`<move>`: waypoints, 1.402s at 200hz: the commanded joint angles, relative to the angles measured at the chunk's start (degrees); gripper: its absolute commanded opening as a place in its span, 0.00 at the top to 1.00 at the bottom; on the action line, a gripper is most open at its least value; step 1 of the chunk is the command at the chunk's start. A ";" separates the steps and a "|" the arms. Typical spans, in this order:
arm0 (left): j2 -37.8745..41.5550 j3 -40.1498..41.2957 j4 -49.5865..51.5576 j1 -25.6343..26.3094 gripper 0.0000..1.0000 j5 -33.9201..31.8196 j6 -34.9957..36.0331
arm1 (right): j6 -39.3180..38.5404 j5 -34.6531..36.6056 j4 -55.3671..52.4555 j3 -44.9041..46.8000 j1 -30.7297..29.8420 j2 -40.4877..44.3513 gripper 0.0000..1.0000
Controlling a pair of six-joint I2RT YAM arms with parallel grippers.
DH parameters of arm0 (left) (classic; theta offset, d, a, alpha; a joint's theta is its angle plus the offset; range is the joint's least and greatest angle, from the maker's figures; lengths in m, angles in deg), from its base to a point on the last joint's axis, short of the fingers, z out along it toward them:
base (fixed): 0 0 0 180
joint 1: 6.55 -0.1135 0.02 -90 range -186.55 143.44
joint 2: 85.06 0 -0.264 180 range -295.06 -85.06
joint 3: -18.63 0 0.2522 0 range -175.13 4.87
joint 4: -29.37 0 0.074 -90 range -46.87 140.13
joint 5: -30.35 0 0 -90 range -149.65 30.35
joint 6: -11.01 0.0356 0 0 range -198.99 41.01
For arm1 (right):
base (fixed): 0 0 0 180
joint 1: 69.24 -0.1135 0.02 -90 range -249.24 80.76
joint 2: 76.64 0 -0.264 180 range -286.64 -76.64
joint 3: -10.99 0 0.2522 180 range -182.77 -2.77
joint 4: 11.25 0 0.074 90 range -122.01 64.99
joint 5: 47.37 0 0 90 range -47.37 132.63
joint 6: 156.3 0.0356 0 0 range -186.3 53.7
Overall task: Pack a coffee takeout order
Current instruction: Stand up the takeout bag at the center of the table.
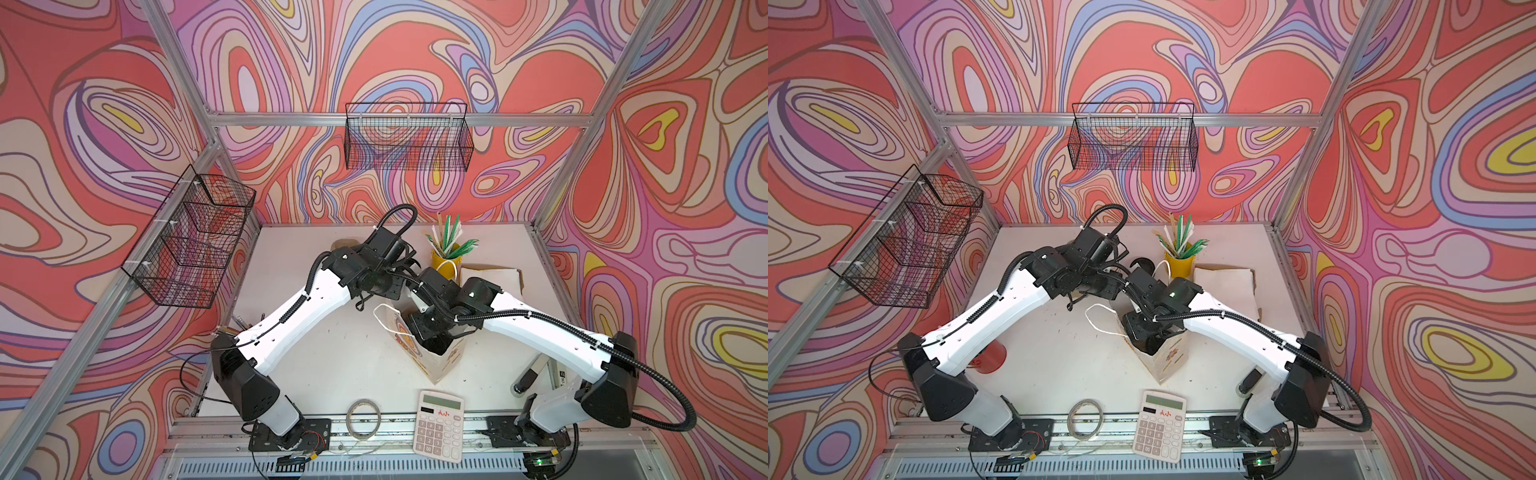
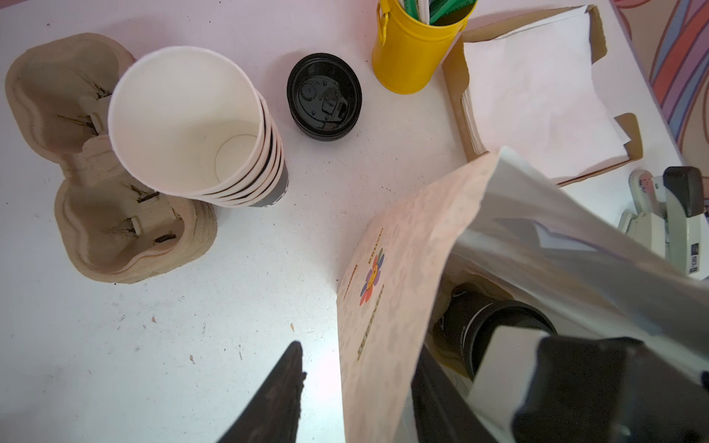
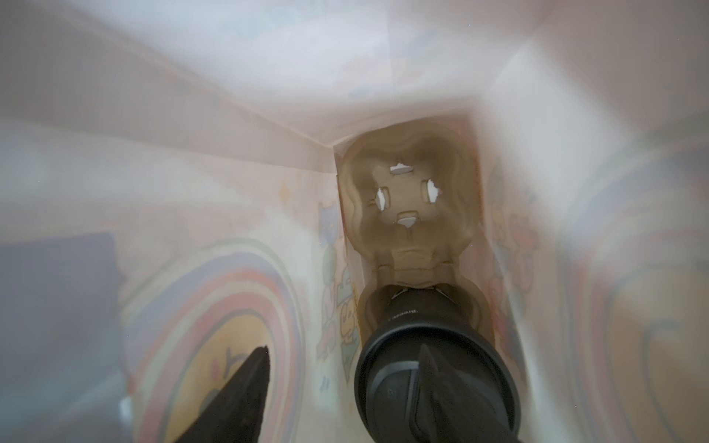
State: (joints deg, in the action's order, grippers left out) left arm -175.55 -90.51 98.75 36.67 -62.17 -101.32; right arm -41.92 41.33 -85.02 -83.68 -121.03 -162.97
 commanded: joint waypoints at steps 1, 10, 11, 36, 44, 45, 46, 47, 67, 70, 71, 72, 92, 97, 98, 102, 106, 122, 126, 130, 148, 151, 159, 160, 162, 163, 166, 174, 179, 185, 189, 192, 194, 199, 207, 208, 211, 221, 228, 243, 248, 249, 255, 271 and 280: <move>1.97 0.96 -2.54 -0.16 0.47 2.02 -1.12 | -0.82 2.61 0.12 -3.97 -0.27 0.94 0.33; 2.32 1.04 -3.23 -0.16 0.46 1.85 -1.56 | -0.95 3.34 -0.73 -4.34 -0.34 0.81 0.33; 2.33 1.01 -3.23 -0.16 0.45 1.84 -1.57 | -0.93 3.42 -0.82 -4.39 -0.29 0.85 0.33; 3.41 1.74 -3.61 -0.62 0.33 0.76 -2.34 | -0.76 4.40 -1.48 -4.99 -0.30 1.25 0.31; 4.01 2.39 -4.19 -0.90 0.29 0.85 -2.69 | -0.68 4.61 -1.60 -5.30 -0.29 1.31 0.31; 4.10 2.47 -4.28 -0.92 0.28 0.85 -2.71 | -0.66 4.63 -1.60 -5.35 -0.27 1.32 0.31; 4.19 2.56 -4.37 -0.98 0.28 0.85 -2.76 | -0.66 4.63 -1.60 -5.42 -0.30 1.33 0.30; 4.23 2.69 -4.46 -1.01 0.27 0.85 -2.83 | -0.61 4.68 -1.60 -5.46 -0.31 1.33 0.30; 5.79 4.20 -6.22 -1.62 0.20 1.62 -3.50 | -0.54 5.25 -1.73 -6.43 -0.34 1.57 0.29; 6.05 4.45 -6.56 -1.77 0.19 1.84 -3.58 | -0.48 5.26 -1.70 -6.52 -0.37 1.67 0.29; 6.13 4.47 -6.65 -1.80 0.19 2.05 -3.63 | -0.48 5.30 -1.69 -6.53 -0.35 1.68 0.29; 6.21 4.57 -6.70 -1.81 0.19 2.05 -3.66 | -0.48 5.32 -1.65 -6.54 -0.34 1.73 0.29; 7.24 5.20 -7.92 -2.18 0.17 2.57 -4.04 | -0.50 5.92 -2.20 -7.56 -0.30 1.80 0.29; 7.39 5.28 -8.02 -2.26 0.17 2.53 -4.11 | -0.56 6.03 -2.27 -7.75 -0.34 1.78 0.29; 7.42 5.37 -8.04 -2.26 0.17 2.53 -4.12 | -0.60 6.08 -2.29 -7.81 -0.33 1.78 0.29; 7.51 5.39 -8.15 -2.26 0.17 2.52 -4.13 | -0.59 6.18 -2.34 -7.86 -0.33 1.82 0.29; 7.53 5.37 -8.24 -2.27 0.17 2.57 -4.21 | -0.61 6.21 -2.36 -8.00 -0.32 1.78 0.29; 7.78 5.83 -8.64 -2.35 0.17 2.77 -4.26 | -0.80 6.46 -2.48 -8.37 -0.33 1.86 0.29; 7.80 5.96 -8.82 -2.35 0.18 2.97 -4.30 | -0.83 6.57 -2.55 -8.39 -0.40 1.86 0.30; 7.81 6.13 -8.94 -2.35 0.19 3.20 -4.37 | -0.89 6.69 -2.61 -8.48 -0.32 1.86 0.30; 8.12 7.06 -9.28 -2.44 0.20 3.05 -4.79 | -1.04 7.21 -2.95 -8.74 -0.33 1.87 0.32; 8.26 7.26 -9.45 -2.44 0.20 3.16 -4.86 | -1.08 7.29 -2.95 -8.87 -0.31 1.92 0.32; 8.58 7.67 -9.68 -2.44 0.20 3.21 -5.12 | -1.03 7.61 -2.91 -9.15 -0.33 1.95 0.32; 8.67 7.71 -9.75 -2.44 0.20 3.22 -5.15 | -1.01 7.62 -2.96 -9.17 -0.33 1.95 0.32; 8.72 7.85 -9.87 -2.48 0.20 3.20 -5.18 | -1.01 7.74 -2.87 -9.27 -0.29 1.95 0.32; 8.78 7.93 -9.94 -2.51 0.20 3.22 -5.18 | -1.00 7.77 -2.89 -9.36 -0.31 1.99 0.32; 8.91 8.08 -10.17 -2.53 0.20 3.41 -5.26 | -1.00 8.00 -2.91 -9.55 -0.38 2.03 0.32; 9.31 8.34 -10.56 -2.58 0.20 3.82 -5.45 | -1.02 8.30 -2.89 -10.03 -0.34 2.12 0.32; 9.60 8.49 -10.89 -2.69 0.20 3.93 -5.68 | -1.13 8.41 -3.02 -10.41 -0.29 2.12 0.32; 9.95 8.69 -11.34 -2.78 0.19 4.08 -5.87 | -1.13 8.78 -3.16 -10.86 -0.31 2.07 0.32; 10.08 8.72 -11.55 -2.86 0.19 4.26 -5.92 | -1.19 8.90 -3.18 -11.08 -0.32 2.04 0.32; 10.16 8.71 -11.65 -2.92 0.19 4.42 -5.97 | -1.25 9.05 -3.18 -11.22 -0.31 2.04 0.32; 10.23 8.71 -11.73 -2.96 0.19 4.54 -6.04 | -1.30 9.06 -3.23 -11.34 -0.39 2.04 0.32; 10.34 8.78 -11.84 -3.03 0.19 4.70 -6.14 | -1.35 9.31 -3.32 -11.61 -0.35 2.04 0.32; 10.35 8.71 -11.85 -3.06 0.19 4.85 -6.30 | -1.36 9.71 -3.36 -12.09 -0.33 2.04 0.32; 10.35 8.71 -11.85 -3.06 0.19 4.78 -6.31 | -1.36 9.72 -3.36 -12.18 -0.37 2.04 0.32; 10.39 8.71 -11.82 -3.12 0.19 4.77 -6.37 | -1.39 9.98 -3.36 -12.34 -0.35 2.04 0.32; 10.27 8.75 -11.84 -3.07 0.19 4.72 -6.41 | -1.38 10.79 -3.21 -12.69 -0.34 2.21 0.32; 10.30 8.80 -11.76 -3.14 0.19 4.64 -6.56 | -1.51 11.24 -3.19 -12.99 -0.33 2.21 0.32; 10.59 9.39 -12.52 -3.13 0.19 4.60 -6.96 | -1.87 11.88 -3.40 -13.74 -0.33 2.02 0.32; 10.84 9.61 -12.90 -3.14 0.19 4.40 -7.13 | -1.95 12.10 -3.45 -14.14 -0.31 1.95 0.32; 10.90 9.64 -12.99 -3.14 0.19 4.38 -7.21 | -1.96 12.15 -3.45 -14.17 -0.32 1.95 0.32; 11.23 9.93 -13.52 -3.14 0.18 4.32 -7.42 | -2.09 12.34 -3.36 -14.70 -0.29 1.97 0.32; 12.54 10.50 -14.82 -3.44 0.08 4.21 -8.22 | -2.32 13.07 -3.23 -16.18 -0.32 2.04 0.28; 13.57 10.79 -15.53 -3.90 0.00 4.07 -9.08 | -2.49 13.91 -3.27 -17.56 -0.33 2.15 0.19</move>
State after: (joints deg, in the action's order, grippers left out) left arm -165.02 -80.78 86.18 33.80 -57.95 -107.97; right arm -43.49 52.35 -88.49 -97.73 -121.33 -162.16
